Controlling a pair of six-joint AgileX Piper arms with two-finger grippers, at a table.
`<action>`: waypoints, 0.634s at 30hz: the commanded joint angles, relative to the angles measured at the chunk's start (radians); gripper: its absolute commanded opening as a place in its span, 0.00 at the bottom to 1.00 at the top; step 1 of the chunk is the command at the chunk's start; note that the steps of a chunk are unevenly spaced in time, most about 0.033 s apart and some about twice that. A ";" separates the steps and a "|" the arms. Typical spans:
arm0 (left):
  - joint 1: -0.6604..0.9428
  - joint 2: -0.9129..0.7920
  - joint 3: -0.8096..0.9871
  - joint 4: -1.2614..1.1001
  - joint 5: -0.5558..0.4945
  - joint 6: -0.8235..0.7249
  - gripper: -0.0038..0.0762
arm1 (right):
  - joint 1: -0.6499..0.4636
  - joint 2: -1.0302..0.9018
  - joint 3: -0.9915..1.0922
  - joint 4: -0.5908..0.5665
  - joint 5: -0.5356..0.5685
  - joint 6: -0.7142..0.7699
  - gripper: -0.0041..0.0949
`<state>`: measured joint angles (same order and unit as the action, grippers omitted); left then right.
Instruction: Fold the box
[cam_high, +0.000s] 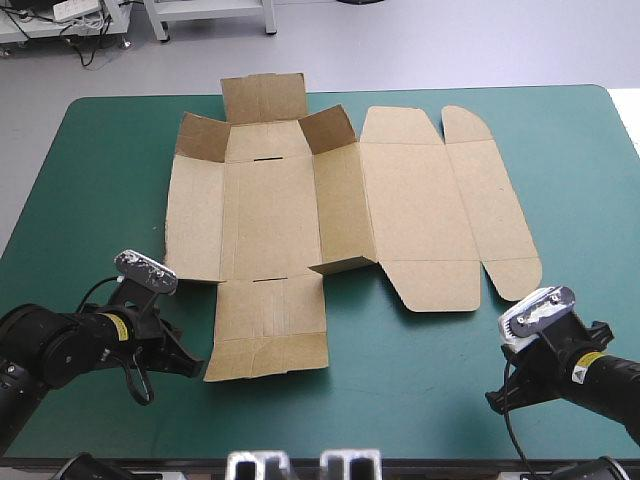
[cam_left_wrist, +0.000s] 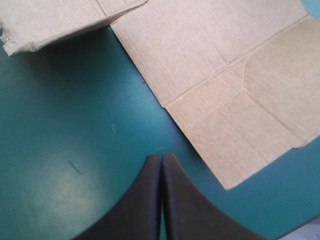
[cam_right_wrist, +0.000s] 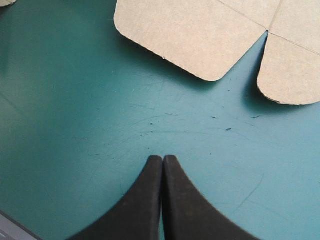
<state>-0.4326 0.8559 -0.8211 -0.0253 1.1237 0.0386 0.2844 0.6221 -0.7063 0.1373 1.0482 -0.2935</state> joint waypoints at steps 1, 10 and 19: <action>-0.005 -0.006 -0.025 -0.008 -0.034 -0.007 0.03 | 0.000 0.001 -0.026 0.010 -0.047 -0.003 0.02; -0.005 -0.006 -0.025 -0.026 -0.077 -0.009 0.03 | 0.000 0.001 -0.026 0.010 -0.047 -0.003 0.02; -0.005 0.116 -0.133 0.010 -0.335 -0.022 0.05 | 0.000 0.001 -0.026 0.010 -0.047 -0.045 0.02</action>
<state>-0.4326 0.9260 -0.8762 -0.0382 0.9014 0.0245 0.2844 0.6221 -0.7063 0.1373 1.0482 -0.3227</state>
